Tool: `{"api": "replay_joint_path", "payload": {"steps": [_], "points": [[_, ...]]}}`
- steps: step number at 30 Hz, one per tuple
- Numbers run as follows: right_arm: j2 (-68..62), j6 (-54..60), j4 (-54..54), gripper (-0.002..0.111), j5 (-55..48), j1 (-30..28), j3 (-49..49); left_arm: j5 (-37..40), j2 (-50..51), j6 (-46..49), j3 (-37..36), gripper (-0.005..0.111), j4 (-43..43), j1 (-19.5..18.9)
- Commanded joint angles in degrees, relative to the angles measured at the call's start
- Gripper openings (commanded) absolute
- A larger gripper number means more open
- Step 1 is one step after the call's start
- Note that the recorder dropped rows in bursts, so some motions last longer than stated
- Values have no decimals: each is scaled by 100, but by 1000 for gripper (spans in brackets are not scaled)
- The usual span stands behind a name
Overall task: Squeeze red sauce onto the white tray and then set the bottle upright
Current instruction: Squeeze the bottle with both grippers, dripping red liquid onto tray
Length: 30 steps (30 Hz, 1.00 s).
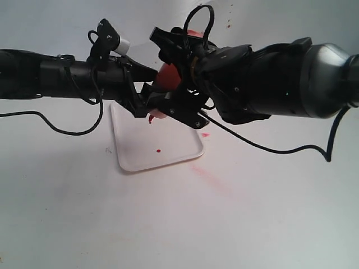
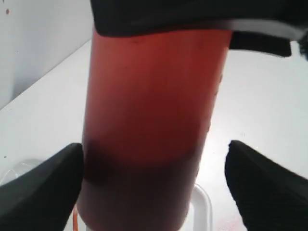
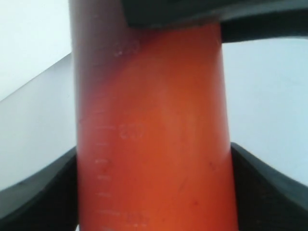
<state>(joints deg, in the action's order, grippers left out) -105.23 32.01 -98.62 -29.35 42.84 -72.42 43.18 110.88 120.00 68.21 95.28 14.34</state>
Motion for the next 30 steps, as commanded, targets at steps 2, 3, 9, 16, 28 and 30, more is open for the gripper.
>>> {"api": "replay_joint_path", "payload": {"steps": [2,3,9,16,28,30], "points": [[83,-35,-133,0,241,9,-103,-99,32,-3,210,75,-13,52],[83,-35,-133,0,241,9,-103,-99,31,-3,210,75,14,52],[83,-35,-133,0,390,9,-103,-72,58,-3,210,88,14,52],[83,-46,-133,0,301,9,-103,14,58,-3,210,91,14,52],[83,-92,-133,0,318,9,-103,12,321,-3,210,91,374,52],[83,-92,-133,0,318,9,-103,12,321,-3,210,90,392,52]]}}
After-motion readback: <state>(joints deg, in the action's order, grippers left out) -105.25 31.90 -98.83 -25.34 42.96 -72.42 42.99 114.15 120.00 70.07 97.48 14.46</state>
